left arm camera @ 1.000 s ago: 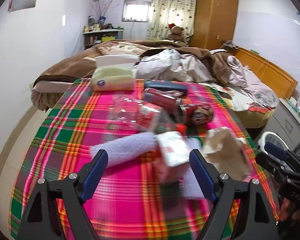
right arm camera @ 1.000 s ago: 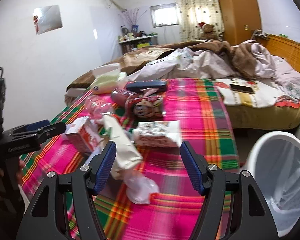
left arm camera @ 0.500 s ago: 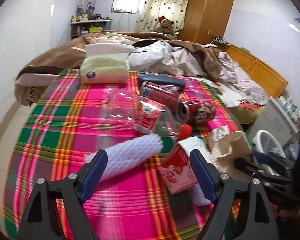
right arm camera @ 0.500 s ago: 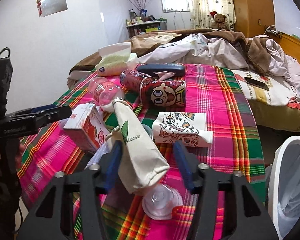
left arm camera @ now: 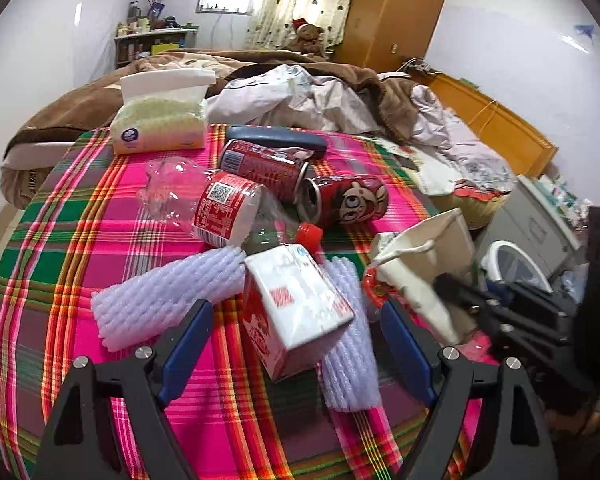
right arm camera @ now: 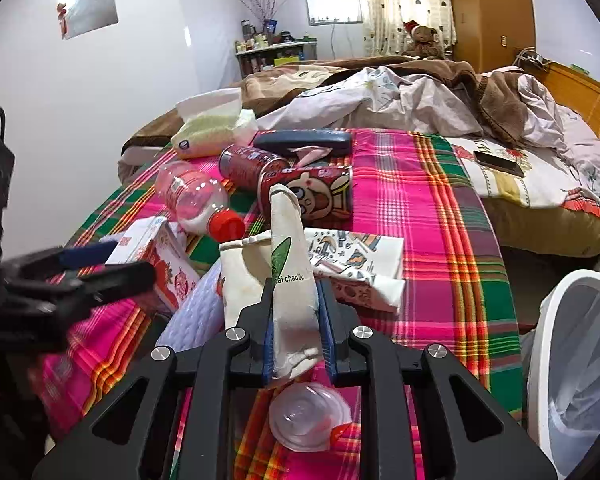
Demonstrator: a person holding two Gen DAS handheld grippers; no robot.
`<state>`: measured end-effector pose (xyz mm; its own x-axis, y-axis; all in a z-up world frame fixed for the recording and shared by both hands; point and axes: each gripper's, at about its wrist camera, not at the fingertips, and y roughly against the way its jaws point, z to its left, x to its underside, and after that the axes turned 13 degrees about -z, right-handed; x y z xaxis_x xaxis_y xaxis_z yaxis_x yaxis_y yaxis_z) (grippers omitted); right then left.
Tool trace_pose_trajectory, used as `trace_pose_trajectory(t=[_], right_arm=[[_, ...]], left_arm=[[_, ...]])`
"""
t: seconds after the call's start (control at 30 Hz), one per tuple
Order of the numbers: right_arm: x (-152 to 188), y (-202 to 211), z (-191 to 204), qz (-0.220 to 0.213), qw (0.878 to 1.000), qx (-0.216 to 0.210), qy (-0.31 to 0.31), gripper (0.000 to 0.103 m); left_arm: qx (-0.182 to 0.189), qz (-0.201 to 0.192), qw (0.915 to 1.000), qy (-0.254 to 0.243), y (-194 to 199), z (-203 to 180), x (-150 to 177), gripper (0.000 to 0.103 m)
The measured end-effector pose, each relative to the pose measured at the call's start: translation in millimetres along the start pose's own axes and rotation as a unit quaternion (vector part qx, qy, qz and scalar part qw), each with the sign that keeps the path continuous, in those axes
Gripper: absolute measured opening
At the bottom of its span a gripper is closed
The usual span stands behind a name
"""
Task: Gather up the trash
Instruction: 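Grasp the cloth bag with the right gripper while the left grasps a white carton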
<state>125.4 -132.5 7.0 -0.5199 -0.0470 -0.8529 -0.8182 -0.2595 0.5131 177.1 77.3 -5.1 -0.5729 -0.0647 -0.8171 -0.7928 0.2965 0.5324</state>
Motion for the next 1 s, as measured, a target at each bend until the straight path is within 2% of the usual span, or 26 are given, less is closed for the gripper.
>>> trace_pose_trajectory(t=[0.27, 0.33, 0.4, 0.57, 0.63, 0.73, 1.0], right_arm=[[-4.4, 0.9, -9.2, -0.007, 1.0, 0.003, -0.012, 0.019], [-4.9, 1.1, -11.5, -0.009, 1.0, 0.003, -0.015, 0.019], [-4.7, 0.7, -13.9, -0.008, 1.0, 0.003, -0.019, 0.019], [-3.7, 0.8, -16.8, -0.01, 1.0, 0.002, -0.026, 0.019], [-3.7, 1.3, -17.1, -0.011, 1.0, 0.001, -0.027, 0.019], [-4.2, 2.2, -17.9, -0.013, 1.0, 0.0, -0.026, 0.019], [-5.2, 7.9, -19.0, -0.023, 0.999, -0.004, -0.03, 0.019]], left_arm=[[-0.042, 0.009, 0.9989, 0.021, -15.8, 5.2, 2.5, 0.086], [-0.039, 0.007, 0.9986, 0.035, -16.1, 7.4, 2.7, 0.08], [-0.05, 0.001, 0.9984, 0.025, -15.1, 4.7, 3.5, 0.079], [-0.049, 0.026, 0.9982, 0.022, -24.5, 0.6, 8.6, 0.061], [-0.05, 0.02, 0.9983, 0.024, -23.3, -0.6, 8.9, 0.05], [-0.053, 0.013, 0.998, 0.031, -20.6, 1.0, 7.5, 0.04], [-0.059, -0.004, 0.9979, 0.025, -5.4, -1.0, 1.8, 0.039]])
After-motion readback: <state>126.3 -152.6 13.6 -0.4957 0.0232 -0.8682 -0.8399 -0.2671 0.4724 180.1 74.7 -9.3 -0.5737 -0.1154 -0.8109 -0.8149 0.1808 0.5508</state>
